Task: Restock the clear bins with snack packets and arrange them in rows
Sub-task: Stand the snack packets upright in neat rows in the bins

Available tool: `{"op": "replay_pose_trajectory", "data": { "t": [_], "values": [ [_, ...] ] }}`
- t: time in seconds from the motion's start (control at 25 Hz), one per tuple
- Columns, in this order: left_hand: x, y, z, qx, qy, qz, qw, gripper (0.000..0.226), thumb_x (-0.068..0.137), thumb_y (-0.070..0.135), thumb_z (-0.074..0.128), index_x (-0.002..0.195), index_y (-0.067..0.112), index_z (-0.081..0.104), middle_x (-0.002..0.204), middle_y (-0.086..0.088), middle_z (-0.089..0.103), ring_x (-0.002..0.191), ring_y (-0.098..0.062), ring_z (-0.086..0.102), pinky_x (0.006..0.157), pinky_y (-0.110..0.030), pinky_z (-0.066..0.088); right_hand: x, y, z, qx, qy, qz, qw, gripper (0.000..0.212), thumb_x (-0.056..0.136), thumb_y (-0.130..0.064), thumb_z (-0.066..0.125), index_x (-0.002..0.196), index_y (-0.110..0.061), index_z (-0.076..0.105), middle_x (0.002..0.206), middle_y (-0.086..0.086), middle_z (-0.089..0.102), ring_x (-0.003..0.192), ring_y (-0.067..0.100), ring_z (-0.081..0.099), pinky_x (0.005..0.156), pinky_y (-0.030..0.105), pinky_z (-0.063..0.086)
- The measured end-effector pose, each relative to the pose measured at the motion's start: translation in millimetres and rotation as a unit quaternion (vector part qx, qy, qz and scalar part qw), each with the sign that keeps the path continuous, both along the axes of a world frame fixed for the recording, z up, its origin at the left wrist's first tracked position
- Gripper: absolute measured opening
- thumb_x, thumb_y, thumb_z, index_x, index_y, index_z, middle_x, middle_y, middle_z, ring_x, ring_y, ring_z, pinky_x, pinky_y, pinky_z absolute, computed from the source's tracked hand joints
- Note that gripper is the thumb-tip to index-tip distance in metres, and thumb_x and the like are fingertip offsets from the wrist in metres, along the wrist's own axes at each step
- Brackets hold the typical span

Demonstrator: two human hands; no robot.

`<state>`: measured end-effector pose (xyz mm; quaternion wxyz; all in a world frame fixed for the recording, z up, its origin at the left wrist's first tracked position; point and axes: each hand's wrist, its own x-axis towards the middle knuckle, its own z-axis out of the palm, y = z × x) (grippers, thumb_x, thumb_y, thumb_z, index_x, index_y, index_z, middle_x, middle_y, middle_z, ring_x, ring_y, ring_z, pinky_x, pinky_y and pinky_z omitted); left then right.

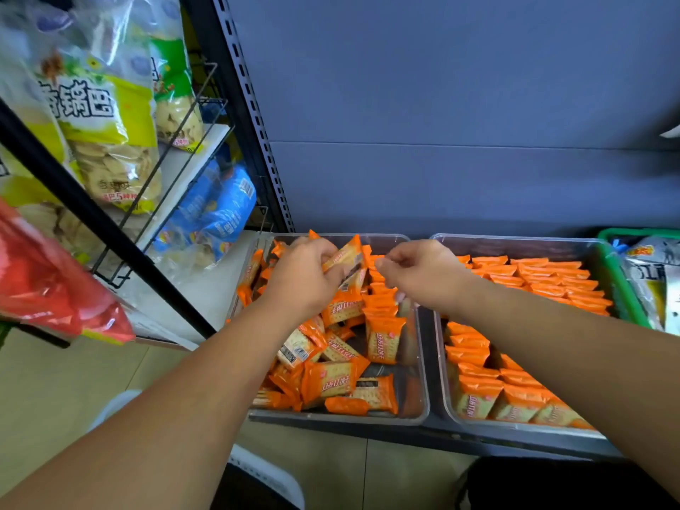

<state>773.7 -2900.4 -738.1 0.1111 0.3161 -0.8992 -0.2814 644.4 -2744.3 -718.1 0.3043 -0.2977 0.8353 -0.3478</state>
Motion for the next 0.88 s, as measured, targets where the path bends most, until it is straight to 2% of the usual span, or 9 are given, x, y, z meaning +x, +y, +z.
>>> {"op": "replay_pose_trajectory", "data": {
  "t": [0.12,0.24,0.32,0.44,0.56,0.64,0.76,0.8,0.88],
  "values": [
    [8,39,21,0.016,0.108,-0.043,0.993,0.012,0.087,0.026,0.079,0.098,0.026,0.075,0.094,0.008,0.058,0.088,-0.009,0.059,0.078,-0.036,0.052,10,8,23,-0.064,-0.278,-0.090,0.954,0.050,0.099,-0.056,0.061,0.119,-0.010,0.067,0.096,0.014,0.079,0.084,0.026,0.079,0.068,0.037,0.063],
    [20,68,34,0.030,0.134,-0.079,0.987,0.031,0.082,0.019,0.082,0.111,0.030,0.076,0.099,0.011,0.057,0.093,-0.011,0.061,0.082,-0.042,0.057,13,17,36,-0.107,-0.360,-0.107,0.921,0.036,0.099,-0.030,0.070,0.121,-0.001,0.070,0.101,0.019,0.079,0.093,0.030,0.079,0.074,0.036,0.064],
    [29,77,42,0.076,0.087,-0.043,0.992,0.050,0.083,0.028,0.085,0.130,0.034,0.067,0.117,0.013,0.058,0.109,-0.008,0.059,0.095,-0.038,0.056,11,22,35,-0.108,-0.372,-0.097,0.917,0.026,0.100,-0.012,0.065,0.124,-0.002,0.068,0.104,0.019,0.079,0.093,0.030,0.079,0.076,0.039,0.063],
    [38,74,46,0.175,0.004,0.053,0.983,0.072,0.084,0.027,0.084,0.147,0.030,0.049,0.139,0.010,0.055,0.125,-0.013,0.056,0.103,-0.038,0.053,1,31,30,-0.104,-0.380,-0.047,0.918,0.027,0.103,-0.003,0.055,0.128,-0.008,0.064,0.111,0.017,0.078,0.102,0.030,0.077,0.085,0.041,0.061],
    [33,76,40,0.260,-0.002,0.055,0.964,0.057,0.089,0.016,0.076,0.141,0.028,0.057,0.125,0.008,0.066,0.110,-0.013,0.066,0.096,-0.039,0.059,-11,39,28,-0.111,-0.387,-0.023,0.915,0.027,0.106,-0.001,0.049,0.127,-0.009,0.064,0.114,0.015,0.077,0.106,0.030,0.076,0.087,0.039,0.061],
    [25,77,36,0.261,0.022,0.048,0.964,0.039,0.092,0.018,0.076,0.128,0.028,0.066,0.112,0.005,0.071,0.101,-0.012,0.070,0.093,-0.040,0.061,-19,40,23,-0.112,-0.390,-0.023,0.914,0.027,0.106,0.000,0.049,0.128,-0.008,0.063,0.115,0.016,0.077,0.108,0.031,0.075,0.093,0.043,0.060],
    [14,74,31,0.263,0.031,0.026,0.964,0.027,0.095,0.021,0.076,0.120,0.028,0.069,0.107,0.003,0.073,0.098,-0.012,0.071,0.090,-0.037,0.061,-26,43,16,-0.115,-0.369,-0.027,0.922,0.029,0.100,-0.006,0.064,0.128,-0.008,0.062,0.112,0.017,0.077,0.105,0.032,0.076,0.099,0.050,0.058],
    [12,71,29,0.266,0.030,0.010,0.963,0.026,0.096,0.019,0.075,0.120,0.028,0.070,0.106,0.004,0.072,0.097,-0.010,0.070,0.087,-0.030,0.061,-28,43,16,-0.108,-0.330,-0.019,0.938,0.029,0.096,-0.010,0.072,0.124,-0.010,0.064,0.110,0.015,0.078,0.103,0.031,0.077,0.097,0.050,0.059],
    [6,64,27,0.253,0.019,-0.047,0.966,0.026,0.097,0.013,0.073,0.120,0.026,0.073,0.103,0.006,0.073,0.093,-0.004,0.070,0.079,-0.016,0.056,-30,46,14,-0.057,-0.166,0.031,0.984,0.033,0.084,-0.023,0.086,0.113,-0.021,0.070,0.106,0.007,0.077,0.096,0.023,0.076,0.087,0.044,0.064]
  ]
}}
